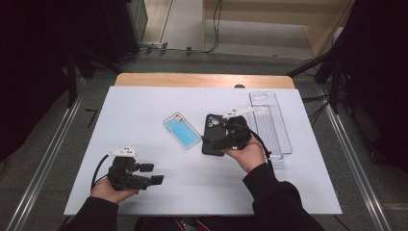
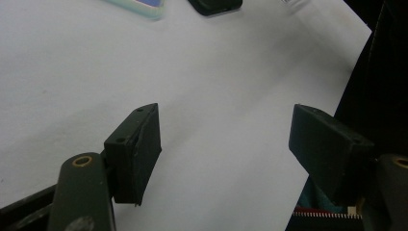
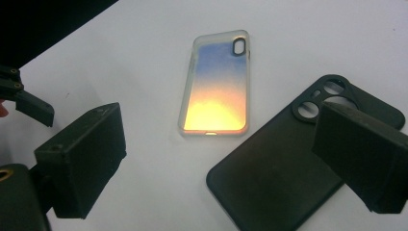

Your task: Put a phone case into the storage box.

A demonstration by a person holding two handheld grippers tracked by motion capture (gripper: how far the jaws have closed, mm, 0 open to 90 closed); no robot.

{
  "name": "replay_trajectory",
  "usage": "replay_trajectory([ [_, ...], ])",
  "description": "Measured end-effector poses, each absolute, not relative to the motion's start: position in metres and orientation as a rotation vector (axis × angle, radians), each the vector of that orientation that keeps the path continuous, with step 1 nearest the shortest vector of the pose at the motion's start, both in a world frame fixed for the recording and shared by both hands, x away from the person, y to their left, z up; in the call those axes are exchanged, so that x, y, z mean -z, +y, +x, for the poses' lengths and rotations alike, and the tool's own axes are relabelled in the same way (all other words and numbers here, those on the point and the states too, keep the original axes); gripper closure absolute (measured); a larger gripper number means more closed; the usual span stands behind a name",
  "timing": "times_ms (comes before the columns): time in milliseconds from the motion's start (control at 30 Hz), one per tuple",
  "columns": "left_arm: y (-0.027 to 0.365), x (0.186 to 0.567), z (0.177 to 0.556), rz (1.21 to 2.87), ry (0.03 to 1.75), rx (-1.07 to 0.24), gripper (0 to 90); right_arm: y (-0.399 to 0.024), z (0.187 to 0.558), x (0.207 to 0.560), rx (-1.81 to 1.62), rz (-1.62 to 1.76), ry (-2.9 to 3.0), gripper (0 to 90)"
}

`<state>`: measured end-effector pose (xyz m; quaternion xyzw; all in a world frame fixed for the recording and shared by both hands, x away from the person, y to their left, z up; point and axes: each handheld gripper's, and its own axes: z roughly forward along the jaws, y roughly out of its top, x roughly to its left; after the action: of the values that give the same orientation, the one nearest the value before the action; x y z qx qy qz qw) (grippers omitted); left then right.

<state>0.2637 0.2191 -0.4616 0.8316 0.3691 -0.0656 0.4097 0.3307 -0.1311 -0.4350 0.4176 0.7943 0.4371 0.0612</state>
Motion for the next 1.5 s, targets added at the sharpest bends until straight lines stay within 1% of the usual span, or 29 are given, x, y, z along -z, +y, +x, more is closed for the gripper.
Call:
replay_trajectory([
  [467, 0.219, 0.462, 0.264, 2.098, 0.929, 0.170, 27.2, -0.102, 0.356, 0.442, -1.293, 1.254, 2.419, 3.1],
  [900, 0.219, 0.462, 0.264, 2.098, 0.928, 0.175, 27.2, -0.084, 0.375, 0.448, -1.269, 1.232, 2.431, 3.2],
  [1500, 0.218, 0.462, 0.264, 2.098, 0.925, 0.180, 27.3, -0.059, 0.394, 0.459, -1.233, 1.250, 2.422, 3.2],
])
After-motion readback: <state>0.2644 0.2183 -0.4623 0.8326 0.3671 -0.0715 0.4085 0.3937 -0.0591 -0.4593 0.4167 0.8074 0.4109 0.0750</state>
